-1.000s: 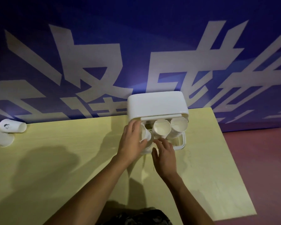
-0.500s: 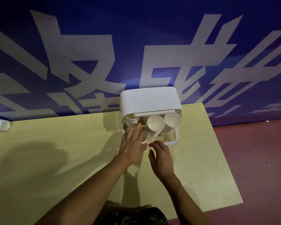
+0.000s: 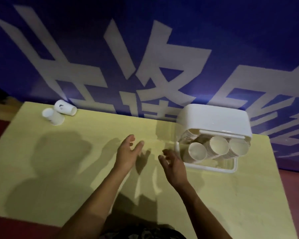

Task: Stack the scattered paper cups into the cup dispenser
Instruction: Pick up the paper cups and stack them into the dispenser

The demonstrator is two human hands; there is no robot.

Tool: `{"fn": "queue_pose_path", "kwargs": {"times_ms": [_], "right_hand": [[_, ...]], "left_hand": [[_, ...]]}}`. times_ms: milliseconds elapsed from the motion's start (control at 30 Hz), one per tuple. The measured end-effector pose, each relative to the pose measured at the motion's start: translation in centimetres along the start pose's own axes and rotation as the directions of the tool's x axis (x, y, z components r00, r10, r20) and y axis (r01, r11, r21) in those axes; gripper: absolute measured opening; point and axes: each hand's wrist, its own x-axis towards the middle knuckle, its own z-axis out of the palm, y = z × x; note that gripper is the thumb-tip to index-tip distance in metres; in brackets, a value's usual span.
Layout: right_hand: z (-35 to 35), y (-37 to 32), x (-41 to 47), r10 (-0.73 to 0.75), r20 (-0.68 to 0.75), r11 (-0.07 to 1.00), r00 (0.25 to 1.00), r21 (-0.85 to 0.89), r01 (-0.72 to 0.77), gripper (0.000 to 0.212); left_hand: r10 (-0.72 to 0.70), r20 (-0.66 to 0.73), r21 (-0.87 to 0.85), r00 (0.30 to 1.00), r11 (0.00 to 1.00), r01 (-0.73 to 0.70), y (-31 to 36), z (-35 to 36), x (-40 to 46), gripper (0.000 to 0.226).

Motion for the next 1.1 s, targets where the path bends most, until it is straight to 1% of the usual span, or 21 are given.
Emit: {"fn": "queue_pose_path", "kwargs": {"times_ms": [67,133,167,233,300,433,533,633,700,800,867,1033,1100], "right_hand": [[2.6,-2.2,1.0,0.062,0.037,0.99,0.997,0.123,-0.066,0.035],[5.0,-4.2,1.8,0.128,0.086,0.967,0.988,0.211,-0.143,0.037],[6.1,-5.3,2.1,0.158,0.111,0.953,0.981,0.244,-0.181,0.038],[8.4,-7.5,2.7,0.211,0.151,0.923,0.966,0.295,-0.248,0.038],[10.7,-9.8,3.6,0.23,0.166,0.912,0.959,0.308,-0.272,0.037],[15.4,-14.5,6.3,0.231,0.179,0.915,0.956,0.293,-0.276,0.035],[18.9,-17.8,8.8,0.205,0.171,0.93,0.964,0.274,-0.246,0.035],[22.3,-20.5,11.3,0.194,0.161,0.937,0.968,0.26,-0.231,0.036],[24.5,-21.9,13.0,0.193,0.161,0.944,0.968,0.239,-0.228,0.037],[27.4,-23.7,15.5,0.202,0.177,0.951,0.963,0.202,-0.236,0.039],[29.2,-24.8,17.2,0.211,0.195,0.954,0.958,0.173,-0.246,0.04],[33.0,-27.0,21.4,0.208,0.203,0.96,0.957,0.144,-0.239,0.038],[34.5,-27.9,23.0,0.161,0.216,0.98,0.963,0.079,-0.181,0.043]], "left_hand": [[-0.148,-0.059,-0.213,0.987,0.968,0.133,-1.6,-4.6,1.2,0.051],[-0.28,-0.084,-0.415,0.956,0.882,0.222,-3.2,-9.0,2.3,0.043],[-0.33,-0.096,-0.486,0.939,0.839,0.245,-4.0,-11.2,2.8,0.037],[-0.389,-0.127,-0.559,0.913,0.788,0.258,-5.6,-15.4,4.1,0.026],[-0.415,-0.147,-0.589,0.898,0.766,0.258,-7.2,-19.2,5.6,0.019],[-0.441,-0.157,-0.606,0.884,0.749,0.266,-9.8,-25.2,9.4,0.009],[-0.442,-0.189,-0.586,0.877,0.767,0.261,-11.5,-28.6,12.8,0.017],[-0.425,-0.219,-0.539,0.878,0.803,0.253,-13.2,-31.1,16.3,0.018],[-0.42,-0.231,-0.499,0.877,0.825,0.264,-14.1,-32.4,18.6,0.025],[-0.432,-0.234,-0.44,0.871,0.846,0.301,-15.2,-33.5,21.6,0.053],[-0.44,-0.247,-0.429,0.863,0.848,0.31,-15.6,-34.0,23.2,0.063],[-0.426,-0.259,-0.436,0.867,0.852,0.288,-16.6,-34.4,26.6,0.067],[-0.394,-0.269,-0.415,0.879,0.871,0.263,-17.0,-34.5,27.6,0.066]]}}
